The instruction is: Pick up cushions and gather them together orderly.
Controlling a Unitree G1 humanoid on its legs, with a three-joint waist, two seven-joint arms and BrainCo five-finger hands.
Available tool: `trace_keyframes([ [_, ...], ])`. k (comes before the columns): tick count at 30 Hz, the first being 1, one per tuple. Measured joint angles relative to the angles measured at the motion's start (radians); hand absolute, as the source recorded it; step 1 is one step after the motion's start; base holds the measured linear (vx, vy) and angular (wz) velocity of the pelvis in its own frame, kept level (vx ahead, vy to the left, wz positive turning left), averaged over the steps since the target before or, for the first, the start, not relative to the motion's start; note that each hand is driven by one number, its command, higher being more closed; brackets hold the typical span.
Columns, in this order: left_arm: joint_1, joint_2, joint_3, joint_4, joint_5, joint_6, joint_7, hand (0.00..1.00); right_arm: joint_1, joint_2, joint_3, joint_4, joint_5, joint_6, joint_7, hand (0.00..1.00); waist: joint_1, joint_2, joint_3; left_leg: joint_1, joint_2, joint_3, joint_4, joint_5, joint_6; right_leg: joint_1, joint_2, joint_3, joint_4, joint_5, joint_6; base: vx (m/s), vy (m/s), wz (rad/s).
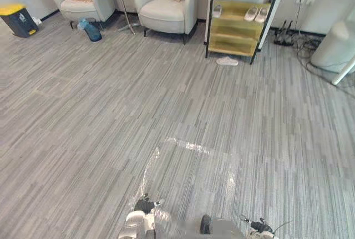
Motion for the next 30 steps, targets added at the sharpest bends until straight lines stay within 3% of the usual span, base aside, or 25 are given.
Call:
trace_keyframes([
  [2,-0.001,-0.004,-0.013,-0.006,0.000,-0.010,0.001,0.00,-0.008,0.011,-0.012,-0.002,0.003,0.000,-0.003,0.00,0.005,-0.006,-0.001,-0.031,-0.033,0.036,-0.267,-0.018,0.008,0.046,-0.022,0.011,-0.036,-0.011,0.024,0.43,0.014,-0.27],
  [3,-0.001,-0.005,-0.029,-0.005,0.001,-0.013,0.001,0.00,-0.006,0.011,-0.019,-0.001,0.003,0.000,-0.003,0.00,0.008,0.000,-0.005,-0.021,-0.074,0.017,-0.492,0.019,-0.001,0.060,-0.029,0.023,-0.042,-0.024,0.044,0.42,0.153,-0.23],
  [4,0.000,-0.010,-0.031,0.003,0.001,-0.012,0.002,0.00,-0.006,0.009,-0.022,0.000,0.003,0.001,-0.003,0.00,0.010,0.016,-0.014,-0.014,-0.098,-0.032,-0.680,0.120,-0.004,0.069,-0.023,0.037,-0.043,-0.040,0.068,0.64,0.260,-0.41],
  [5,-0.007,0.000,-0.033,0.009,0.002,-0.010,0.003,0.00,-0.009,0.028,-0.026,0.007,0.001,0.004,-0.003,0.00,0.021,-0.011,-0.027,0.026,-0.144,-0.059,-0.737,0.198,0.016,0.098,-0.049,0.076,-0.053,-0.055,0.097,0.72,0.308,-0.31],
  [6,-0.013,0.013,-0.050,0.017,0.001,-0.008,0.002,0.00,-0.004,0.039,-0.027,0.011,-0.001,0.005,-0.003,0.00,0.020,-0.042,-0.029,0.031,-0.172,-0.050,-0.721,0.166,0.037,0.105,-0.079,0.092,-0.045,-0.071,0.120,0.75,0.364,-0.56],
  [7,-0.015,0.013,-0.064,0.020,0.001,-0.006,0.001,0.00,-0.004,0.028,-0.024,0.015,-0.007,0.009,-0.003,0.00,0.030,-0.044,-0.030,0.081,-0.191,0.005,-0.702,0.106,0.059,0.080,-0.112,0.152,0.071,-0.080,0.136,0.55,0.359,-0.73],
  [8,-0.003,0.011,-0.066,0.023,0.001,-0.005,0.001,0.00,-0.007,0.025,-0.003,0.002,-0.010,0.009,0.000,0.00,0.030,-0.035,-0.035,0.142,-0.203,0.043,-0.717,0.070,0.071,-0.022,-0.127,0.194,0.340,-0.073,0.192,0.45,0.323,-0.81],
  [10,0.002,0.020,-0.067,0.027,0.001,0.003,0.001,0.00,-0.003,0.032,0.031,-0.002,-0.011,0.010,0.007,0.00,0.017,-0.039,-0.036,0.202,-0.219,0.063,-0.724,0.053,0.083,-0.123,-0.153,0.217,0.588,-0.037,0.249,0.53,0.065,-0.26],
  [11,-0.013,0.022,-0.065,0.064,0.000,0.007,0.003,0.00,-0.017,0.016,0.001,0.016,-0.046,0.003,0.012,0.00,0.015,-0.023,-0.026,0.324,-0.195,-0.025,-0.792,0.043,0.071,-0.175,-0.149,-0.002,0.336,-0.009,0.099,0.76,-0.146,-0.04],
  [13,-0.013,0.004,-0.064,0.067,0.000,0.008,0.002,0.00,-0.007,0.004,-0.010,0.016,-0.044,0.004,0.011,0.00,0.011,-0.007,-0.020,0.326,-0.187,-0.027,-0.792,0.045,0.068,-0.171,-0.139,-0.007,0.320,-0.009,0.099,0.37,-0.128,-0.13],
  [15,-0.014,-0.003,-0.063,0.067,0.000,0.008,0.002,0.00,-0.006,0.007,-0.013,0.017,-0.045,0.005,0.010,0.00,0.009,-0.009,-0.019,0.330,-0.183,-0.031,-0.793,0.048,0.063,-0.166,-0.134,-0.007,0.315,-0.009,0.099,0.02,-0.041,-0.19],
  [17,-0.009,-0.006,-0.065,0.068,0.000,0.008,0.002,0.00,-0.009,0.000,-0.018,0.040,-0.045,0.003,0.011,0.00,0.009,-0.007,-0.026,0.323,-0.164,-0.055,-0.786,0.055,0.037,-0.116,-0.102,0.012,0.223,-0.014,0.100,0.01,-0.074,0.21],
  [18,0.001,-0.013,-0.036,0.048,0.002,0.000,-0.001,0.00,-0.002,0.003,-0.014,0.043,-0.037,0.005,0.008,0.00,0.006,-0.008,-0.019,0.264,-0.122,-0.069,-0.629,-0.021,-0.057,-0.035,-0.070,-0.018,0.175,-0.066,0.082,0.07,-0.107,0.58],
  [19,-0.004,-0.008,-0.021,0.035,0.002,-0.001,-0.001,0.00,0.002,0.011,-0.010,0.041,-0.036,0.005,0.009,0.00,0.006,-0.029,-0.007,0.223,-0.122,-0.070,-0.539,-0.033,-0.067,-0.010,-0.076,-0.029,0.152,-0.087,0.077,0.04,-0.189,0.61],
  [20,-0.028,0.005,-0.007,0.005,0.000,0.000,0.001,0.00,0.015,0.024,0.006,0.037,-0.036,0.007,0.010,0.00,0.029,-0.053,0.000,0.065,-0.085,-0.052,-0.223,-0.033,-0.049,0.037,-0.077,-0.048,0.090,-0.115,0.054,-0.04,-0.125,0.15],
  [21,-0.028,0.007,-0.007,-0.002,0.000,-0.001,0.000,0.00,0.016,0.027,0.010,0.036,-0.035,0.008,0.009,0.00,0.045,-0.049,-0.004,0.036,-0.079,-0.043,-0.192,-0.040,-0.034,0.037,-0.079,-0.038,0.086,-0.114,0.057,-0.03,-0.087,-0.21],
  [22,-0.009,0.008,-0.009,0.005,0.000,-0.012,0.000,0.00,0.020,0.015,-0.004,0.034,-0.026,0.005,0.009,0.00,0.046,-0.031,-0.029,0.031,-0.094,-0.070,-0.406,-0.015,0.018,0.030,-0.072,-0.021,0.103,-0.114,0.075,0.03,0.017,-0.34],
  [24,-0.006,-0.003,-0.028,0.010,0.000,-0.007,0.000,0.00,0.020,0.004,-0.009,0.036,-0.008,0.008,0.007,0.00,0.040,-0.002,-0.035,0.067,-0.126,-0.112,-0.540,0.010,-0.011,0.013,-0.071,0.034,0.124,-0.129,0.089,0.08,0.057,-0.35],
  [25,-0.001,0.001,-0.027,0.011,0.000,-0.007,0.000,0.00,0.022,0.005,-0.009,0.037,-0.007,0.008,0.007,0.00,0.038,-0.010,-0.046,0.070,-0.135,-0.113,-0.558,0.014,-0.008,0.008,-0.074,0.041,0.118,-0.126,0.095,0.11,0.069,-0.41],
  [28,-0.002,-0.004,-0.029,0.047,0.001,-0.003,0.000,0.00,0.018,-0.001,-0.038,0.039,-0.007,0.013,0.007,0.00,0.027,0.011,-0.063,0.105,-0.164,-0.100,-0.631,0.043,0.017,-0.002,-0.082,0.091,0.087,-0.103,0.107,0.11,0.053,-0.34],
  [30,0.000,0.003,-0.029,0.048,0.001,-0.003,0.000,0.00,0.020,0.000,-0.038,0.040,-0.008,0.016,0.007,0.00,0.029,0.006,-0.064,0.141,-0.174,-0.086,-0.667,0.046,0.021,0.014,-0.082,0.112,0.068,-0.101,0.109,0.10,0.054,-0.29],
])
